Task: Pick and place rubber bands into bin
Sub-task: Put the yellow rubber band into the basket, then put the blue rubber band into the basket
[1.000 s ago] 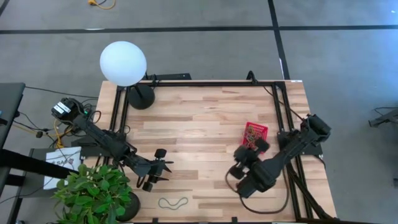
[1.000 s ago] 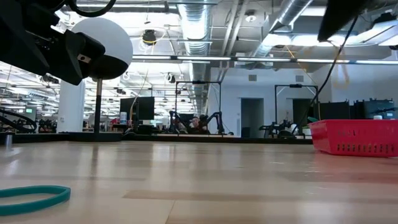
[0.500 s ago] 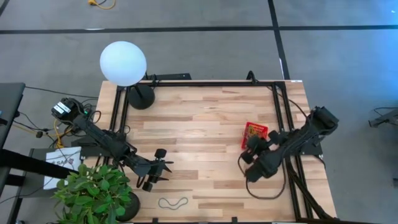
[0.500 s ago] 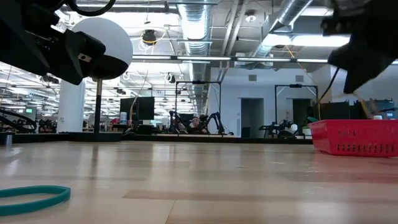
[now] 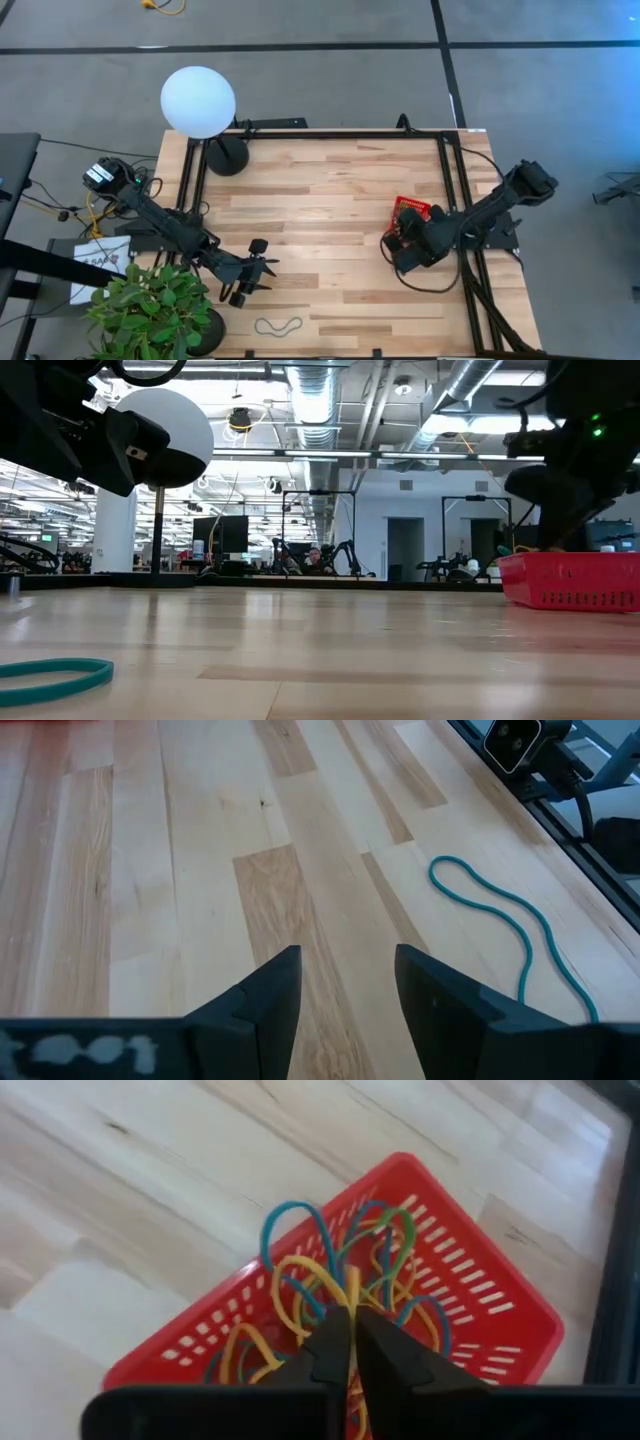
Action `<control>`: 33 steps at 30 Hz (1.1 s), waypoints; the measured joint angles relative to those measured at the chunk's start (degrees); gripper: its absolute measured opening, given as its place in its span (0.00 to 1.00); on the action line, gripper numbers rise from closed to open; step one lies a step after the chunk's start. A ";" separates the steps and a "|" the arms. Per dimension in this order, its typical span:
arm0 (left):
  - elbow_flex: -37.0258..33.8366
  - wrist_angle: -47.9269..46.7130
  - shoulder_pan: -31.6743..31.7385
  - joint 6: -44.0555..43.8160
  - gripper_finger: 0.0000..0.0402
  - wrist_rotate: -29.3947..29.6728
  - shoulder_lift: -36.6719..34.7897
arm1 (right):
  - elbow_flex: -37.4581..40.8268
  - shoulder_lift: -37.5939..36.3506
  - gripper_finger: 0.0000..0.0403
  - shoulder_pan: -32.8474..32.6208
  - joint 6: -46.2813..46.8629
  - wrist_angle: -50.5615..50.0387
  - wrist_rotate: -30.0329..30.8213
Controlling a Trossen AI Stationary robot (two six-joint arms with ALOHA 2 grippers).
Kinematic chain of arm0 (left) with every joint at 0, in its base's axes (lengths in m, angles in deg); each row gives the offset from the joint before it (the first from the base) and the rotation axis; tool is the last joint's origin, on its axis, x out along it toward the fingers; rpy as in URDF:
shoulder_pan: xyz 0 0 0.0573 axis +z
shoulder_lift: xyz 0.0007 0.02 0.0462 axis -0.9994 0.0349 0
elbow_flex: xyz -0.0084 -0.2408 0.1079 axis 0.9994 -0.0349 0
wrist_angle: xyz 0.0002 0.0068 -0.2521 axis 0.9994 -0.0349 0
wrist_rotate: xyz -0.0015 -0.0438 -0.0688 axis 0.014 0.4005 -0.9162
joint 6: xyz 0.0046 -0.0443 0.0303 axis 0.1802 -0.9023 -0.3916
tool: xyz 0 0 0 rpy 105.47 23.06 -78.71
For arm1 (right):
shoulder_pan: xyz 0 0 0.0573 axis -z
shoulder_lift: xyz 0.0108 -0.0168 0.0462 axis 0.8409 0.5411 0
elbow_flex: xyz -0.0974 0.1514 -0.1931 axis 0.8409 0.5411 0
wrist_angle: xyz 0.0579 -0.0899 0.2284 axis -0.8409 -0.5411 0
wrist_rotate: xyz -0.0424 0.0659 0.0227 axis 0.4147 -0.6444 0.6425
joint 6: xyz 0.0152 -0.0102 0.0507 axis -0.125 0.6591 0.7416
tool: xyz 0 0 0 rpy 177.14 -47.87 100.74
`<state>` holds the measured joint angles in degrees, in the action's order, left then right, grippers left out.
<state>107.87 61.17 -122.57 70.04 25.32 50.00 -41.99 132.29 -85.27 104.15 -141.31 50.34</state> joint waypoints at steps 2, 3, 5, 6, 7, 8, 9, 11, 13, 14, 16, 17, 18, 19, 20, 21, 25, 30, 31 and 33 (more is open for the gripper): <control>0.00 0.00 0.00 -0.28 0.38 0.04 0.00 | 0.00 0.96 0.06 1.18 -0.04 0.27 -1.25; 0.00 0.00 0.00 -0.34 0.38 0.04 0.00 | 0.00 1.54 0.07 1.86 -0.13 0.41 -2.46; 0.00 0.00 0.00 -0.37 0.38 0.04 0.02 | 0.00 2.76 0.11 3.11 -0.96 0.20 -5.22; 0.00 0.00 0.00 -0.37 0.38 0.04 0.00 | 0.00 3.40 0.13 3.59 -1.85 0.23 -6.25; 0.00 0.00 0.00 -0.38 0.38 0.04 0.00 | 0.00 4.04 0.15 4.08 -2.66 0.22 -6.94; 0.00 0.00 0.00 -0.39 0.38 0.04 0.00 | 0.00 4.69 0.16 4.45 -3.31 0.22 -7.32; 0.00 0.00 0.00 -0.39 0.38 0.04 0.00 | 0.00 5.17 0.18 4.79 -3.46 0.22 -7.41; 0.00 0.00 0.00 -0.42 0.38 0.04 0.00 | 0.00 5.88 0.21 5.27 -3.52 0.24 -7.38; 0.00 0.00 0.00 -0.44 0.38 0.04 0.00 | -0.02 5.80 0.23 5.40 -3.54 0.24 -7.39; 0.00 0.00 0.00 -0.44 0.38 0.03 0.00 | -0.17 5.61 0.24 5.27 -3.54 0.14 -7.35; 0.00 0.00 0.00 -0.44 0.38 0.02 0.00 | -0.90 4.69 0.26 4.83 -3.61 -0.49 -7.34; 0.00 0.00 0.00 -0.44 0.38 0.02 0.00 | -1.48 4.01 0.26 4.53 -3.61 -1.13 -7.35; 0.00 0.00 0.00 -0.46 0.38 0.02 0.00 | -2.29 3.36 0.27 4.16 -3.61 -1.97 -7.32; 0.00 0.00 0.00 -0.46 0.38 0.02 0.00 | -3.14 2.72 0.28 3.73 -3.61 -2.65 -7.32; 0.00 0.00 0.00 -0.46 0.38 0.02 0.00 | -4.11 2.00 0.28 3.28 -3.61 -3.28 -7.21; 0.00 0.00 0.00 -0.46 0.38 0.02 0.00 | -5.10 1.24 0.28 2.74 -3.62 -3.52 -7.08; 0.00 0.00 0.02 -1.59 0.38 -0.58 0.00 | -9.06 -0.83 0.28 0.47 -3.61 -2.58 -6.97; 0.00 0.26 -0.43 -4.48 0.38 -6.73 0.00 | -10.99 -0.69 0.28 -2.10 -4.96 4.79 -6.89; 0.00 0.34 -0.80 -5.13 0.38 -7.77 0.00 | -10.99 -0.33 0.28 -2.57 -6.46 7.48 -6.89; 0.00 0.74 -1.65 -6.24 0.38 -8.73 0.00 | -10.99 0.85 0.28 -3.39 -10.67 13.84 -6.80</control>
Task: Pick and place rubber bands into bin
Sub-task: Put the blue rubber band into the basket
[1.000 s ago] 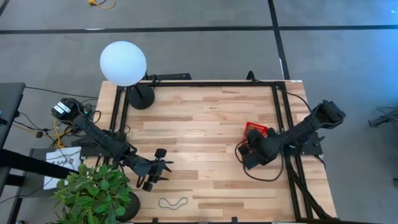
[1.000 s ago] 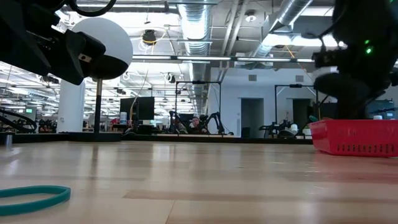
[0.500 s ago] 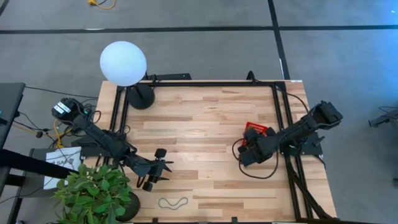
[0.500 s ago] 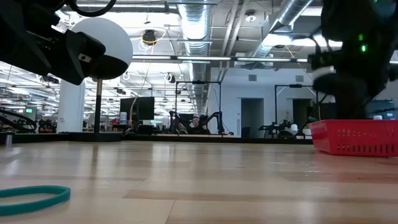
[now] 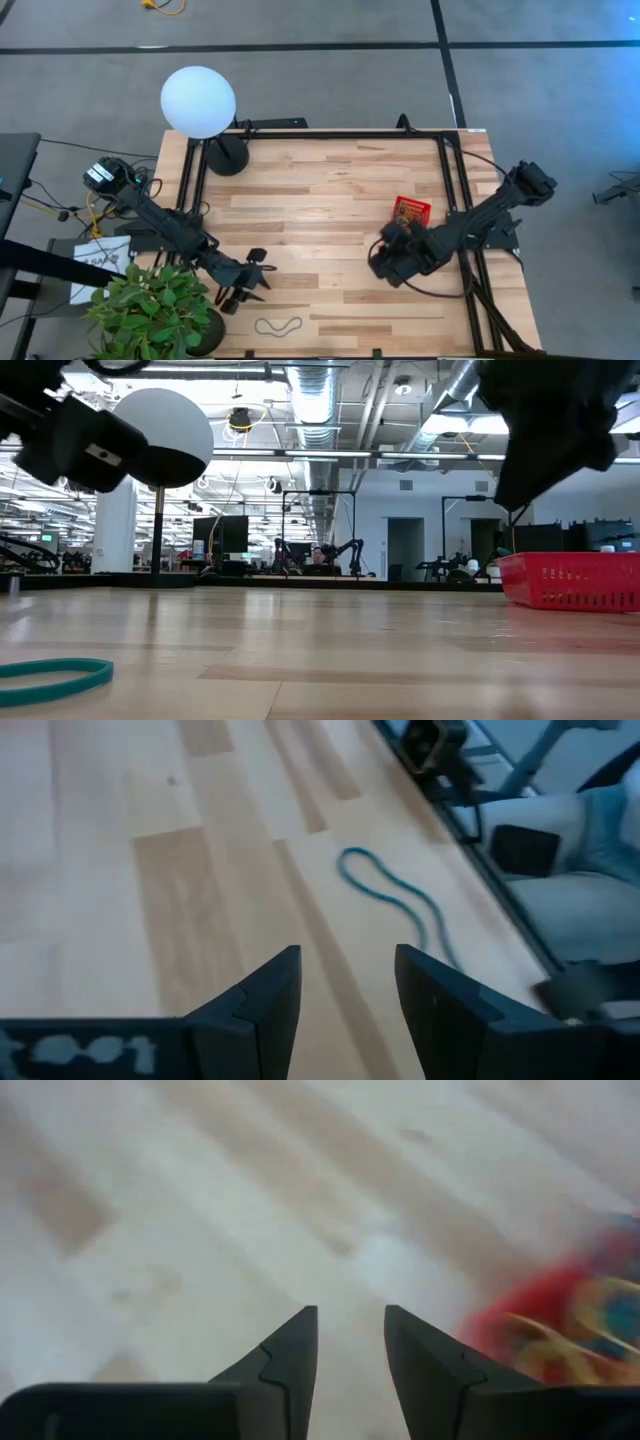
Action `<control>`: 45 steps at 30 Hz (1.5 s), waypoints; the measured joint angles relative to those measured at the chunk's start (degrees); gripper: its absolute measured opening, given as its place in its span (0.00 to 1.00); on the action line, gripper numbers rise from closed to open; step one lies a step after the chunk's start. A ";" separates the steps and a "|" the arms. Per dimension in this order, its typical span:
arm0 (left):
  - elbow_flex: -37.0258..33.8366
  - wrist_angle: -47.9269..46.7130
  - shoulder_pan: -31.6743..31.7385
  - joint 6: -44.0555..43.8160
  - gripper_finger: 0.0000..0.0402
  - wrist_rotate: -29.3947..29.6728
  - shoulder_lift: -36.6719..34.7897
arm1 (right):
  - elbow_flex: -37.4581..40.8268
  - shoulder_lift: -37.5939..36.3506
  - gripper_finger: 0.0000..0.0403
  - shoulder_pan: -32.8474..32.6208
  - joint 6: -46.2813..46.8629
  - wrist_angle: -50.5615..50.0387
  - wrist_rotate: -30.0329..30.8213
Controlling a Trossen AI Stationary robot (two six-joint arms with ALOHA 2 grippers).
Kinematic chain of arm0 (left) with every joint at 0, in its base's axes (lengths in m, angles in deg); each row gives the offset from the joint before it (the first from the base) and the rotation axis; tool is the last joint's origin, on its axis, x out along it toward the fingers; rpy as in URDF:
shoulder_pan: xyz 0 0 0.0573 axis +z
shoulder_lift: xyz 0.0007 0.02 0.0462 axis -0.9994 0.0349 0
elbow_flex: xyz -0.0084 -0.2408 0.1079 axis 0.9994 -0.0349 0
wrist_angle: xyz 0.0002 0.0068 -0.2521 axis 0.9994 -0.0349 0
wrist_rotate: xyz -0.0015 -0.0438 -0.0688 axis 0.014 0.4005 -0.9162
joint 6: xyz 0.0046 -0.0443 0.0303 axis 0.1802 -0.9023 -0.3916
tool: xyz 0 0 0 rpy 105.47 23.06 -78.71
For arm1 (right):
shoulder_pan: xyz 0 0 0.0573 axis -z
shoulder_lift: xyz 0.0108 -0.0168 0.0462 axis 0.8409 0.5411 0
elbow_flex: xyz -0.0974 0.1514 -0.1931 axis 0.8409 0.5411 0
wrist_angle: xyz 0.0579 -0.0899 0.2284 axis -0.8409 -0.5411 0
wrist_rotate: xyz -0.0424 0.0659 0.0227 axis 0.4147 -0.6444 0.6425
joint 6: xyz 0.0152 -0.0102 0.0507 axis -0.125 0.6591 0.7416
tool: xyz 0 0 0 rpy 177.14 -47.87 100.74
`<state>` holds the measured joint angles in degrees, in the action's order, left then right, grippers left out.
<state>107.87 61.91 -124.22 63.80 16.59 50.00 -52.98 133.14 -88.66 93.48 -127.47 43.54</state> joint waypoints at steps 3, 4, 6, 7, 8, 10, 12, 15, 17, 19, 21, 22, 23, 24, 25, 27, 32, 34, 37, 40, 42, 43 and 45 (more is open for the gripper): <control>0.02 1.91 -1.36 -1.04 0.38 -0.04 0.00 | 0.00 2.20 0.28 -0.96 -6.59 9.07 0.30; 0.02 2.90 -1.79 -0.95 0.38 0.26 0.02 | 0.00 2.92 0.28 -1.23 -7.97 11.80 0.82; 0.02 6.06 -2.23 0.35 0.38 1.81 0.80 | 0.00 4.26 0.28 -1.60 -9.72 16.97 2.89; 0.04 7.46 -2.40 1.27 0.38 2.86 1.32 | 0.00 4.91 0.28 -1.69 -10.45 19.22 4.38; 0.07 8.95 -2.44 2.41 0.38 3.70 1.99 | 0.00 5.51 0.28 -1.70 -11.49 21.07 5.95; 1.07 10.28 -1.91 3.77 0.38 4.88 4.19 | 0.00 6.50 0.28 -1.68 -14.62 24.04 8.64; 2.80 9.76 -0.88 3.42 0.38 5.32 7.02 | 0.00 6.99 0.28 -1.41 -17.72 25.77 10.41; 6.24 9.36 0.70 3.14 0.38 1.24 13.08 | 0.00 7.01 0.28 -0.48 -18.73 26.05 11.65; 8.72 8.67 1.03 5.42 0.38 -3.67 17.25 | 0.00 7.01 0.28 0.30 -18.46 26.00 11.56; 11.82 6.22 1.19 7.23 0.38 -7.36 20.93 | 0.00 7.01 0.28 0.77 -18.46 26.03 11.56; 15.01 2.97 1.20 7.37 0.38 -8.02 23.93 | 0.00 7.01 0.28 0.89 -18.49 26.01 11.56; 16.34 1.94 1.23 7.35 0.38 -7.94 25.30 | 0.00 7.01 0.28 0.83 -18.49 26.01 11.51; 17.58 1.50 1.23 7.33 0.38 -7.89 26.56 | 0.00 7.01 0.28 0.82 -18.49 25.99 11.46; 18.62 1.30 1.25 7.47 0.38 -7.81 27.58 | 0.00 7.01 0.28 0.81 -18.49 25.96 11.43; 19.65 0.99 1.26 7.99 0.38 -7.87 28.51 | 0.00 7.01 0.28 0.79 -18.49 25.92 11.43; 21.43 0.43 1.24 8.95 0.38 -8.01 29.83 | 0.00 7.01 0.28 0.79 -18.49 25.92 11.43; 23.63 0.31 1.62 9.45 0.38 -6.02 32.07 | 0.00 7.01 0.28 0.71 -18.46 25.79 11.41; 23.63 0.37 2.01 9.84 0.38 -5.61 32.79 | 0.00 7.01 0.28 0.71 -18.47 25.78 11.41; 23.59 0.27 2.61 9.41 0.38 -5.58 33.08 | 0.00 7.01 0.28 0.71 -18.46 25.77 11.41; 23.63 0.55 2.96 9.23 0.38 -5.04 33.00 | 0.00 7.01 0.28 0.71 -18.46 25.77 11.41; 23.63 0.78 2.98 8.66 0.38 -4.75 33.18 | 0.00 7.01 0.28 0.71 -18.46 25.77 11.40; 23.68 1.89 2.96 7.89 0.38 -4.82 33.85 | 0.00 7.01 0.28 0.71 -18.46 25.75 11.38; 23.62 2.82 2.88 7.01 0.38 -5.27 35.27 | 0.00 7.01 0.28 0.71 -18.46 25.78 11.38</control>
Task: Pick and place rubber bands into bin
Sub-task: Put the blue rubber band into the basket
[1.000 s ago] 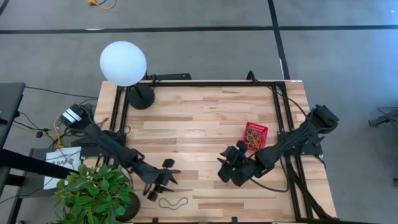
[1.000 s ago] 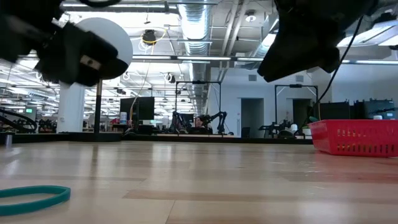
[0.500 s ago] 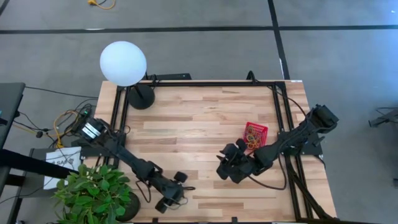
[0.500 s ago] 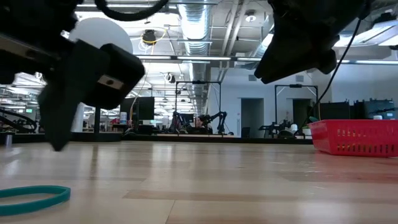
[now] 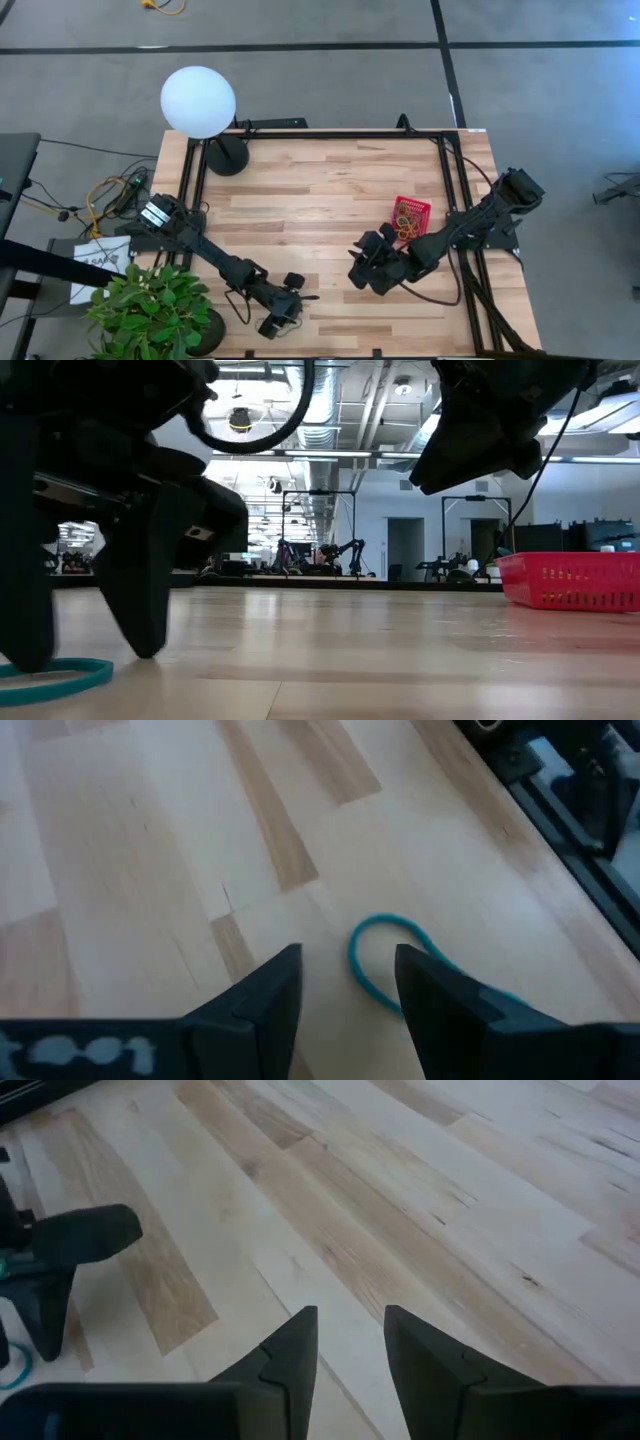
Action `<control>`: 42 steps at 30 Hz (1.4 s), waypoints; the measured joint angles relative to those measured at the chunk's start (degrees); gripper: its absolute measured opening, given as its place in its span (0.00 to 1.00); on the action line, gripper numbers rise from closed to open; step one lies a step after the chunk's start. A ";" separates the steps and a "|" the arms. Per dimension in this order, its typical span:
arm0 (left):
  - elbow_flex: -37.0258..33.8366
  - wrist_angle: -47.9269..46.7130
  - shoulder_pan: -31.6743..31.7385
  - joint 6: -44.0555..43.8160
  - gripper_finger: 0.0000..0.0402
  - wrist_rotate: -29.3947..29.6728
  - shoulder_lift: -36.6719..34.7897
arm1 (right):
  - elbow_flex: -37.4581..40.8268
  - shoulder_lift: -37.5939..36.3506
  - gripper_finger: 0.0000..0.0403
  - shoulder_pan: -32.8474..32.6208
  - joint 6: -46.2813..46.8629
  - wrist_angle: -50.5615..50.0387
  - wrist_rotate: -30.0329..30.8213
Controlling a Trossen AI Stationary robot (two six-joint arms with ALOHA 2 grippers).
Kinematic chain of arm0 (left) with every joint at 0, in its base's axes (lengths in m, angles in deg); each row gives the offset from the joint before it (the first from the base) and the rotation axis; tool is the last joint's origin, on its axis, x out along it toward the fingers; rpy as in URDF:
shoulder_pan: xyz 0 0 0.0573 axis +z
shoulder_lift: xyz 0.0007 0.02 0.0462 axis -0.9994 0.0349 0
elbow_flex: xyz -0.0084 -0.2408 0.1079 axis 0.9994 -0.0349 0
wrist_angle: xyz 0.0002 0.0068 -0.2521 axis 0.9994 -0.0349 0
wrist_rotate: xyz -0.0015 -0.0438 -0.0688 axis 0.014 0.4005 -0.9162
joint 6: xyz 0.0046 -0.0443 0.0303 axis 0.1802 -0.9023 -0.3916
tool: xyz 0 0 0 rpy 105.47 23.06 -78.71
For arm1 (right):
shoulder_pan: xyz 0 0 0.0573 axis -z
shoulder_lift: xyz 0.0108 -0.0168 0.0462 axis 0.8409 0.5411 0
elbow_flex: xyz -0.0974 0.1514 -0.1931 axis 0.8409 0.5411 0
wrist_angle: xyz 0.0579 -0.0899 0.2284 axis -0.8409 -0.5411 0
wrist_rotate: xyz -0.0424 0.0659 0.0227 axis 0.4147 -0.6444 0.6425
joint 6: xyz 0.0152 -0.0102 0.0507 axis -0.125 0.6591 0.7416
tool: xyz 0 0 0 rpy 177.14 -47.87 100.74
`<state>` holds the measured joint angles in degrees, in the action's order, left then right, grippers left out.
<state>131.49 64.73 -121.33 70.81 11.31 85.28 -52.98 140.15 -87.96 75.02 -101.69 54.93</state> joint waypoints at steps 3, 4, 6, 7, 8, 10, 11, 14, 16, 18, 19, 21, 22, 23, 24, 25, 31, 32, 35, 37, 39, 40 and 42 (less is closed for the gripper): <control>0.10 3.91 -0.08 -0.43 0.38 -0.94 2.05 | 0.02 0.00 0.28 0.00 0.00 -0.32 0.00; 0.15 4.20 -0.08 -0.42 0.38 -1.08 2.18 | 0.02 0.00 0.28 0.00 0.00 -0.37 0.00; 0.16 4.26 -0.08 -0.29 0.38 -1.04 2.21 | 0.02 0.00 0.28 0.00 0.00 -0.45 0.00; 0.16 4.15 -0.07 -0.27 0.38 -0.71 2.21 | 0.02 0.00 0.28 0.00 0.02 -0.47 -0.02; 0.16 3.81 -0.03 -0.25 0.38 -0.34 2.13 | 0.02 0.00 0.28 0.00 0.02 -0.46 -0.02; 0.16 2.84 -0.03 -0.14 0.36 -0.29 2.08 | 0.02 0.00 0.28 0.00 0.02 -0.48 -0.03; 0.18 1.74 -0.03 -0.18 0.34 -0.35 2.02 | 0.02 0.00 0.28 0.00 0.02 -0.49 -0.04; 0.37 -1.01 0.01 0.18 0.23 -0.10 1.93 | 0.02 0.00 0.28 0.00 0.02 -0.47 -0.04; 0.36 -1.58 0.04 0.99 0.13 0.20 1.90 | 0.02 0.00 0.28 0.00 0.02 -0.47 -0.03; 0.46 -1.87 0.08 2.81 0.04 0.61 1.78 | 0.02 0.00 0.28 0.00 0.03 -0.47 -0.04; 0.45 -2.08 0.02 3.68 0.02 1.32 1.46 | 0.03 0.00 0.28 0.00 0.04 -0.46 -0.03; 0.28 -2.92 -0.09 5.47 0.02 4.11 0.40 | 0.03 0.00 0.28 0.00 0.04 -0.47 -0.02; 0.18 -3.78 -0.16 6.31 0.02 6.31 -0.55 | 0.04 0.00 0.28 0.00 0.04 -0.44 -0.04; 0.00 -4.84 -0.16 6.84 0.01 8.49 -1.65 | 0.04 0.00 0.28 0.00 0.04 -0.31 -0.02; -0.13 -5.60 -0.10 7.05 0.01 11.05 -2.92 | 0.04 0.00 0.28 0.00 0.08 -0.05 -0.03; -0.13 -5.70 0.03 7.20 0.00 13.36 -4.38 | 0.05 0.00 0.28 0.00 0.20 0.26 -0.03; 0.09 -9.50 0.75 7.73 0.00 24.34 -15.94 | 0.07 -0.02 0.28 0.53 0.15 2.82 -0.15; 0.07 -10.15 0.86 7.77 0.00 26.21 -17.93 | 0.09 -0.02 0.28 0.82 0.13 2.70 -0.15; 0.18 -11.54 1.85 7.77 0.00 31.40 -23.04 | 0.09 -0.02 0.28 2.33 -1.11 2.51 -1.16; 0.16 -13.49 2.92 7.74 0.00 31.28 -25.36 | 0.40 -0.02 0.28 3.52 -1.90 3.29 -1.23; 0.16 -14.88 4.29 7.18 0.00 27.60 -27.31 | 0.72 1.45 0.28 4.78 -5.51 7.65 -1.13; 0.16 -15.67 4.95 6.96 0.00 25.63 -28.04 | 0.72 2.69 0.28 5.41 -8.90 10.73 -1.50; 0.18 -16.31 6.39 6.47 0.00 23.01 -28.43 | 0.91 5.03 0.28 6.08 -17.18 18.63 -2.68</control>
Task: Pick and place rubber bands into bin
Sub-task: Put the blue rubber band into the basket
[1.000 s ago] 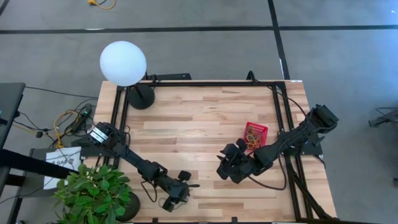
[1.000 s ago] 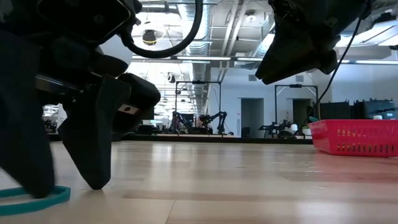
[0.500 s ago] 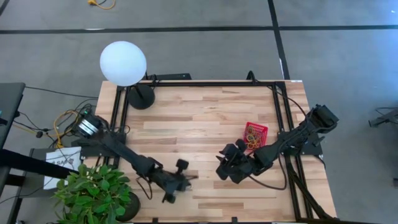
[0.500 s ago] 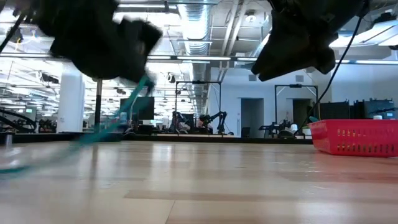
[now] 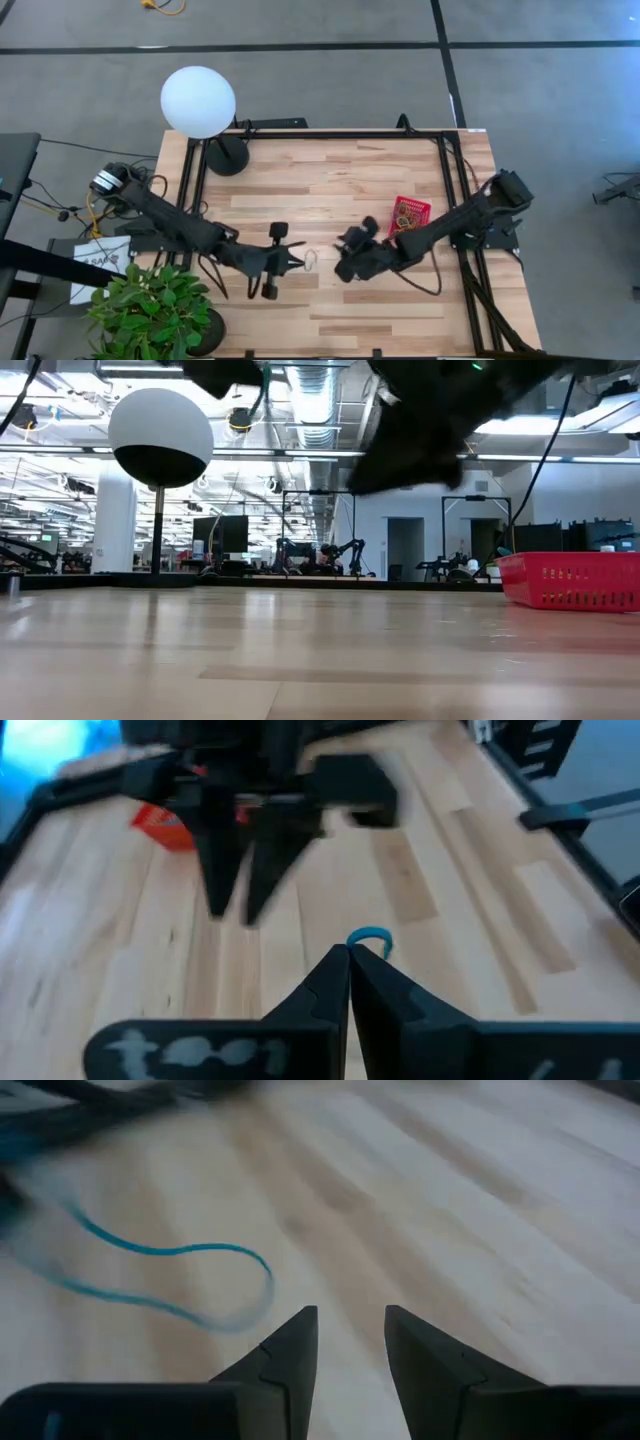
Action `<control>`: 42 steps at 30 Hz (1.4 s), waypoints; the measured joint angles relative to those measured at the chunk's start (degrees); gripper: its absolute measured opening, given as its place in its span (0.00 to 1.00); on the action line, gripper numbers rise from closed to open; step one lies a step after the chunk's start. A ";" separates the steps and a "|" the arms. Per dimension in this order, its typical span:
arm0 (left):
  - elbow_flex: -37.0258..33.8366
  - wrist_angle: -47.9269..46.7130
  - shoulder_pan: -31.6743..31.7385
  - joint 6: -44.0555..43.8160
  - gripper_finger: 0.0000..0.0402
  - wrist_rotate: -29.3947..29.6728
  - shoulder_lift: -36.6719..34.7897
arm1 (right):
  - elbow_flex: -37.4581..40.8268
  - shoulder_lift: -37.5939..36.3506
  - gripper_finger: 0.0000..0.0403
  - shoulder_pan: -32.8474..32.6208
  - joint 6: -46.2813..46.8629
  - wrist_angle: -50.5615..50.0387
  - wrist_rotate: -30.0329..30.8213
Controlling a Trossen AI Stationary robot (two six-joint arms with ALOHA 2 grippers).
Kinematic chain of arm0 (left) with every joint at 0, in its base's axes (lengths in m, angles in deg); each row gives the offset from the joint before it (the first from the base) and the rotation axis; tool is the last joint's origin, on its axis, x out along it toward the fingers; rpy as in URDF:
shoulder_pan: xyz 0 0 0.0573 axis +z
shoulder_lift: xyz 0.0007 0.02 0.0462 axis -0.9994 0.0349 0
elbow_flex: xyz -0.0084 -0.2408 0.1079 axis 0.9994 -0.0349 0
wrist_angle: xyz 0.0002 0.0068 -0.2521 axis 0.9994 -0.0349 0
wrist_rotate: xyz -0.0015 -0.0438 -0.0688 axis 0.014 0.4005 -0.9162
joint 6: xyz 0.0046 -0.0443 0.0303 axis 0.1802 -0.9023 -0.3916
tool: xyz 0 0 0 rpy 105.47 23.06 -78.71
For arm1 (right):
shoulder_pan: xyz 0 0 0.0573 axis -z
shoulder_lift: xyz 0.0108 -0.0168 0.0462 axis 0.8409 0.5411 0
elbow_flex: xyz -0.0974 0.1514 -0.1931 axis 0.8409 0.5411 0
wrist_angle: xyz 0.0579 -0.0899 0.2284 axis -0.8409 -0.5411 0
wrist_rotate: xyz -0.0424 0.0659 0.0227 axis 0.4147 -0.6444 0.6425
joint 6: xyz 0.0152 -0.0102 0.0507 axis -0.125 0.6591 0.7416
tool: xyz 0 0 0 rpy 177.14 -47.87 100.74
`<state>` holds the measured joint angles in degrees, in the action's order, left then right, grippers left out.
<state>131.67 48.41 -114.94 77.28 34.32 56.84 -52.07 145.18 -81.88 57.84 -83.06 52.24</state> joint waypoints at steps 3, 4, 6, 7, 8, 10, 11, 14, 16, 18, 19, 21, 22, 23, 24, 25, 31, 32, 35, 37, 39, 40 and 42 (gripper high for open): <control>-0.11 -2.65 1.44 -0.77 0.00 -0.29 0.19 | -0.21 3.99 0.28 1.42 -12.16 14.45 -5.82; -0.06 -3.07 1.85 -0.87 0.00 -0.21 0.33 | -0.20 5.20 0.28 1.85 -15.13 17.82 -8.07; -0.01 -5.16 2.46 -1.73 0.00 -0.14 0.39 | -0.12 6.53 0.28 2.60 -18.25 21.87 -9.79; -0.02 -5.96 2.57 -2.48 0.00 -0.19 0.42 | -0.16 6.86 0.28 2.78 -18.72 23.22 -9.70; -0.02 -6.31 2.60 -2.98 0.00 -0.19 0.44 | -0.16 6.92 0.28 3.02 -18.89 23.89 -9.46; -0.02 -7.04 2.60 -3.34 0.00 -0.18 0.44 | -0.16 6.62 0.28 3.57 -18.87 24.00 -11.27; -0.21 -6.96 2.60 -3.36 0.00 -0.20 0.44 | -0.18 6.49 0.28 3.76 -18.97 24.47 -12.31; -0.55 -6.99 2.60 -3.45 0.00 -0.10 0.50 | -0.87 6.44 0.28 3.80 -19.46 26.17 -11.86; -0.55 -6.67 2.65 -3.85 0.00 0.53 0.81 | -1.58 6.44 0.28 4.12 -20.62 27.79 -12.19; -0.55 -6.97 2.74 -4.12 0.00 1.22 0.83 | -2.51 6.96 0.28 4.21 -22.06 28.95 -12.83; -0.55 -6.81 2.88 -4.13 0.00 1.53 0.83 | -2.89 7.44 0.28 4.26 -22.19 29.60 -13.01; -0.55 -6.83 3.19 -4.14 0.00 1.63 0.83 | -3.26 8.28 0.28 4.26 -22.25 30.05 -13.35; -0.55 -6.81 3.36 -4.14 0.00 1.63 0.83 | -3.85 8.77 0.28 4.26 -22.25 30.22 -13.58; -0.55 -6.79 3.58 -4.15 0.00 1.64 0.83 | -4.23 9.03 0.28 4.34 -22.26 30.29 -13.58; -0.55 -6.80 3.82 -4.14 0.00 1.65 0.83 | -4.39 9.11 0.28 4.47 -22.30 30.17 -13.60; -0.55 -6.89 4.05 -4.14 0.00 1.56 0.83 | -4.64 9.45 0.28 4.50 -22.28 30.12 -13.54; -0.55 -6.86 4.96 -4.14 0.00 1.63 0.79 | -4.88 9.96 0.28 4.63 -22.28 29.81 -13.40; -0.55 -6.75 4.96 -4.10 0.00 1.63 0.79 | -4.88 9.96 0.28 4.60 -22.28 29.86 -13.40; -0.55 -6.34 4.90 -4.04 0.00 1.26 0.76 | -4.88 9.96 0.28 4.92 -22.25 30.01 -13.45; -0.55 -5.35 4.92 -3.99 0.00 1.02 0.76 | -4.88 9.96 0.28 5.22 -21.84 30.03 -13.47; -0.55 -3.75 4.94 -3.75 0.00 0.85 0.76 | -4.88 9.96 0.28 5.68 -21.82 30.12 -13.38; -0.55 -3.21 4.94 -3.27 0.00 0.84 0.76 | -4.88 9.96 0.28 5.79 -21.82 30.10 -13.38; -0.55 -2.70 4.94 -2.06 0.00 1.00 0.76 | -4.88 9.96 0.28 6.10 -21.79 30.08 -13.41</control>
<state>131.12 45.72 -110.00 75.23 35.32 57.61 -56.96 155.14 -75.78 36.05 -52.98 38.84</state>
